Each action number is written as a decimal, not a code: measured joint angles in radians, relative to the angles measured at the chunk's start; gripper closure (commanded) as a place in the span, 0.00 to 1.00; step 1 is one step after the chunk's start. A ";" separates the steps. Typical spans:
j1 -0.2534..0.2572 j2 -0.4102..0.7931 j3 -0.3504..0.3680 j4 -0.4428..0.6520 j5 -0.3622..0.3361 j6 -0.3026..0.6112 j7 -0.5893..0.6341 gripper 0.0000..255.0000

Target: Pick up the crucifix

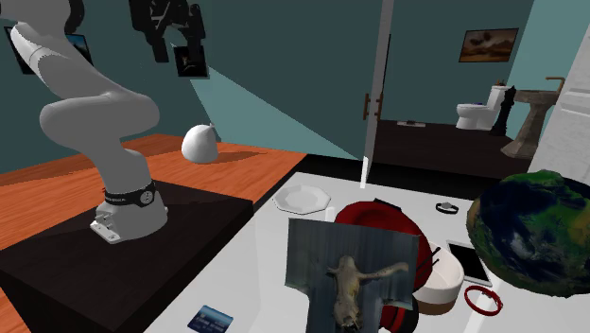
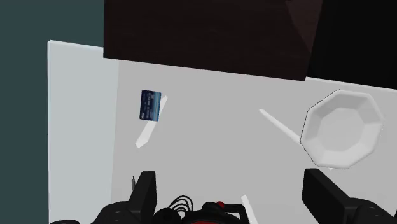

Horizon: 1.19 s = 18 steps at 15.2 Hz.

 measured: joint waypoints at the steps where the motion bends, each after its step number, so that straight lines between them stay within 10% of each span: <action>1: 0.000 0.000 0.000 0.000 0.000 0.000 0.000 0.00; 18: -0.031 0.477 0.020 0.000 -0.141 0.467 0.018 0.00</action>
